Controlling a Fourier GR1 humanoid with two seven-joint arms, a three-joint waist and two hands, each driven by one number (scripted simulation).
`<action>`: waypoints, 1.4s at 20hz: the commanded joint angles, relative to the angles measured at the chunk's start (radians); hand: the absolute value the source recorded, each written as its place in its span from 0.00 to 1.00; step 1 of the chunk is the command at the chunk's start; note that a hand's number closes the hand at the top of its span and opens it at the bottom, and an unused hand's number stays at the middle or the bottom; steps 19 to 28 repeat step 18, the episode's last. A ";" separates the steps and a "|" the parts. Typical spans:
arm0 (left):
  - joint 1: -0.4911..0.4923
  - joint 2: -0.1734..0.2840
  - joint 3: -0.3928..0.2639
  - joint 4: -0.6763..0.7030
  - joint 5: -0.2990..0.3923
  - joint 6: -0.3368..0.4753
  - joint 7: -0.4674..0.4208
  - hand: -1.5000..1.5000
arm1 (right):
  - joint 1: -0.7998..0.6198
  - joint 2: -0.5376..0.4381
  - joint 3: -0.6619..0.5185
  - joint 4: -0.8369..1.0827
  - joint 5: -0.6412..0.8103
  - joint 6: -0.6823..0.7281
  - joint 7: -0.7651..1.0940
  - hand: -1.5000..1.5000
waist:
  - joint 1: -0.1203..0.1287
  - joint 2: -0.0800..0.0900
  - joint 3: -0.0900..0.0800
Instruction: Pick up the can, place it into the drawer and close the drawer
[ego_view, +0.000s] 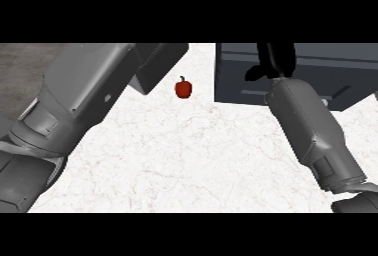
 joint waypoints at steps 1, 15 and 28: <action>0.062 0.033 -0.008 -0.087 0.002 -0.020 0.037 0.00 | -0.082 -0.018 -0.029 0.097 0.012 -0.053 0.002 0.00 | 0.035 -0.002 0.000; 0.188 0.115 -0.015 -0.272 -0.004 -0.040 0.076 0.00 | -0.218 0.004 -0.164 0.143 -0.148 0.002 -0.170 0.00 | 0.033 0.001 0.002; 0.215 0.138 -0.031 -0.330 -0.012 -0.039 0.113 0.00 | -0.217 0.021 -0.170 0.163 -0.141 -0.028 -0.167 0.00 | 0.039 -0.004 0.002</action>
